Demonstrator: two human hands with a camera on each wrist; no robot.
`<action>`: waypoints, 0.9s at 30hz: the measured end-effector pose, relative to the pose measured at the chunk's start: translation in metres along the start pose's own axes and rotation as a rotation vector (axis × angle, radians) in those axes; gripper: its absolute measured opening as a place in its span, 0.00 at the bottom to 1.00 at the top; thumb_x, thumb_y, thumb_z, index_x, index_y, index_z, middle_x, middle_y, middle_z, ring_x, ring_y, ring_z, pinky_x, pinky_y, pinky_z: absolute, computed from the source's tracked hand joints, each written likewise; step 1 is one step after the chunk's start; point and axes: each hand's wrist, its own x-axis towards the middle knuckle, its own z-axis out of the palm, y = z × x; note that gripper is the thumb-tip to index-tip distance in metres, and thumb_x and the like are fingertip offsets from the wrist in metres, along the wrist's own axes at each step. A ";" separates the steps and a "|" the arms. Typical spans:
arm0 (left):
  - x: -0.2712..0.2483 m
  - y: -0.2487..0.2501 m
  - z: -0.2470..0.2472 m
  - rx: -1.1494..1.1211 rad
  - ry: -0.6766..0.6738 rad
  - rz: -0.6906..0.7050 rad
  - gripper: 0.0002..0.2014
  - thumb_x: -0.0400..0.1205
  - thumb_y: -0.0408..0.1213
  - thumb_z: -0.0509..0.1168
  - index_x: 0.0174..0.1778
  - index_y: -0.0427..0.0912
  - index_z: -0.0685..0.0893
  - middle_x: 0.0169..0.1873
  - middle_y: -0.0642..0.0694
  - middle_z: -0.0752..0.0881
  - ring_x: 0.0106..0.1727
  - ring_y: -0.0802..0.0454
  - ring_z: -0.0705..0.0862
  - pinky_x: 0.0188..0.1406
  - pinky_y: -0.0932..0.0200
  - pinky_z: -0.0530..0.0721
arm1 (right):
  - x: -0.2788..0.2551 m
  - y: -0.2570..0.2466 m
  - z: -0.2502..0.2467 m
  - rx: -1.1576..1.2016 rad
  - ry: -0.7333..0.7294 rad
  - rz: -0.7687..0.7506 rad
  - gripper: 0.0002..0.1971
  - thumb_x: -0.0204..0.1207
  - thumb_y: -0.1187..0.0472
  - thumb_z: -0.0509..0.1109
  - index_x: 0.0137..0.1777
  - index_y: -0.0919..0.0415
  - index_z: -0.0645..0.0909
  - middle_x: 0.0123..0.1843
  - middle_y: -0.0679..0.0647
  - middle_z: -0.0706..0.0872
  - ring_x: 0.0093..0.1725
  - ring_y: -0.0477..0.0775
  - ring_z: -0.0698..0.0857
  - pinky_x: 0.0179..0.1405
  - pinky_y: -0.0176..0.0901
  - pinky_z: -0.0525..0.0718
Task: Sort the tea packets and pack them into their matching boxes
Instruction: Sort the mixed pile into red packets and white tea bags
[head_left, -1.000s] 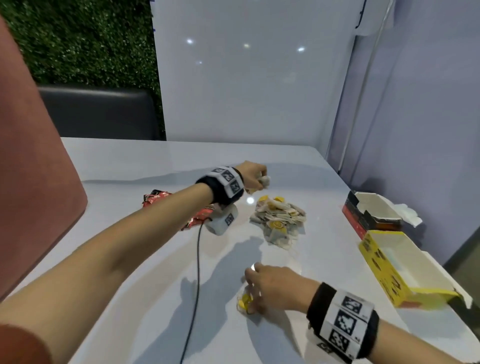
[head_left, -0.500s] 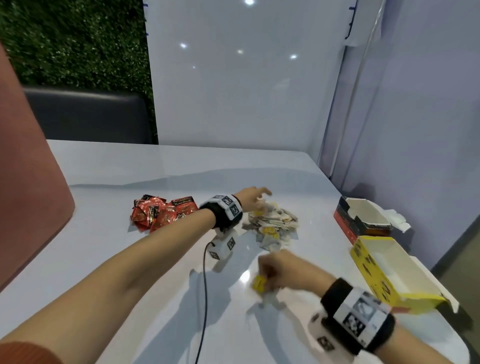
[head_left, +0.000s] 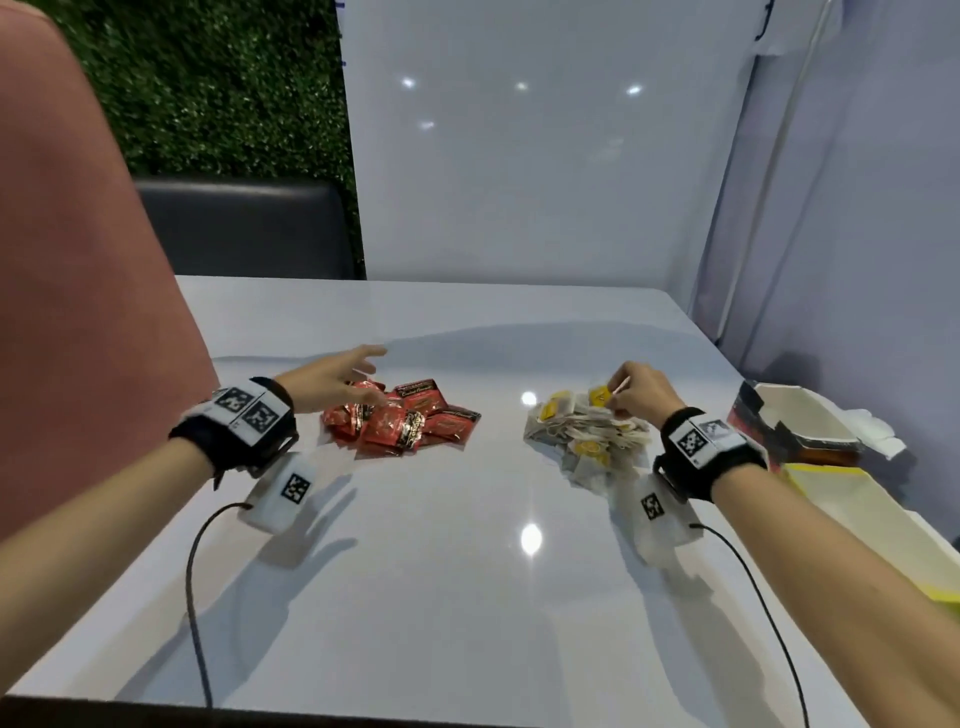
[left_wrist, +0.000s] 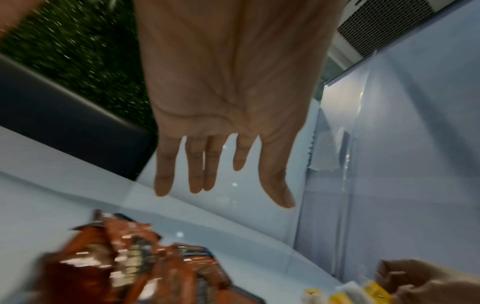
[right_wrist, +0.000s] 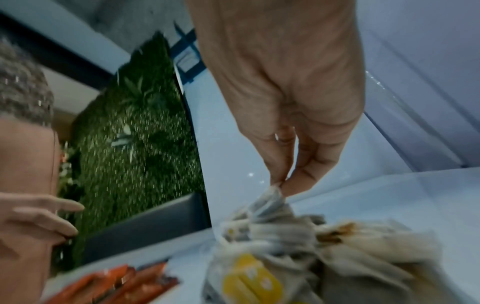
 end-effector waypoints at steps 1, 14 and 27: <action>-0.003 -0.014 -0.003 0.017 -0.013 -0.059 0.38 0.77 0.47 0.68 0.80 0.52 0.56 0.75 0.41 0.71 0.73 0.45 0.72 0.70 0.52 0.71 | 0.001 0.001 0.003 -0.073 -0.023 0.020 0.08 0.71 0.75 0.70 0.43 0.64 0.77 0.47 0.68 0.84 0.31 0.52 0.88 0.27 0.36 0.85; 0.050 -0.064 0.009 0.216 -0.062 -0.305 0.47 0.75 0.56 0.67 0.82 0.48 0.45 0.81 0.36 0.57 0.79 0.38 0.63 0.75 0.43 0.63 | -0.032 -0.164 0.111 -0.668 -0.588 -0.463 0.25 0.77 0.57 0.69 0.72 0.62 0.69 0.58 0.55 0.82 0.59 0.57 0.82 0.55 0.44 0.77; 0.066 -0.060 0.040 0.348 -0.228 -0.203 0.41 0.74 0.57 0.68 0.81 0.55 0.56 0.77 0.44 0.63 0.76 0.42 0.66 0.72 0.49 0.66 | -0.011 -0.168 0.166 -0.791 -0.717 -0.429 0.33 0.74 0.52 0.72 0.78 0.54 0.65 0.71 0.56 0.79 0.69 0.60 0.78 0.66 0.49 0.73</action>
